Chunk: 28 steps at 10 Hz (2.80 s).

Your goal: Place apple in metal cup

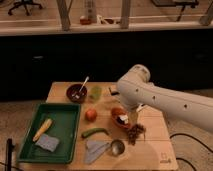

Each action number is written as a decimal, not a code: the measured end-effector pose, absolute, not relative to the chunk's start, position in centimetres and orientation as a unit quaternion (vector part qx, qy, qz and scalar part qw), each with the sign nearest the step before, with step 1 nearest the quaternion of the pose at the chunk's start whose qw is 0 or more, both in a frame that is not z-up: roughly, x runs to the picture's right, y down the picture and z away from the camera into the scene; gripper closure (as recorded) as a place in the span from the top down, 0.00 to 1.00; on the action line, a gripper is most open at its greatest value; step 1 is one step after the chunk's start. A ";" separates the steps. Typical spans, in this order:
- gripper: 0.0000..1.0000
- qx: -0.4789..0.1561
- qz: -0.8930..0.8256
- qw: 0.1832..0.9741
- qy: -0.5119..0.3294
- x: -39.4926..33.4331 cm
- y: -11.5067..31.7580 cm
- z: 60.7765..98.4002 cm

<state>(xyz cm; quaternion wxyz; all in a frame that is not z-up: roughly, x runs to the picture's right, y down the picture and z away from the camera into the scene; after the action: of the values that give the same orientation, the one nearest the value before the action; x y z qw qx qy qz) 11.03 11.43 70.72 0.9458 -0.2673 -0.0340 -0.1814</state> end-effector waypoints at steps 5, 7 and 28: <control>0.80 -0.262 -0.206 0.941 -0.054 8.5 11.0 72.1; 0.80 -0.261 -0.213 0.939 -0.065 7.6 11.0 72.7; 0.80 -0.257 -0.289 0.902 -0.192 2.3 10.3 77.8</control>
<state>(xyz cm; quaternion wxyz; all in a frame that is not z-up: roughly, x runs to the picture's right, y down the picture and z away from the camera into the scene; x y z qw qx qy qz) 2.28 10.29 77.84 0.9020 -0.2572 -0.1923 -0.2885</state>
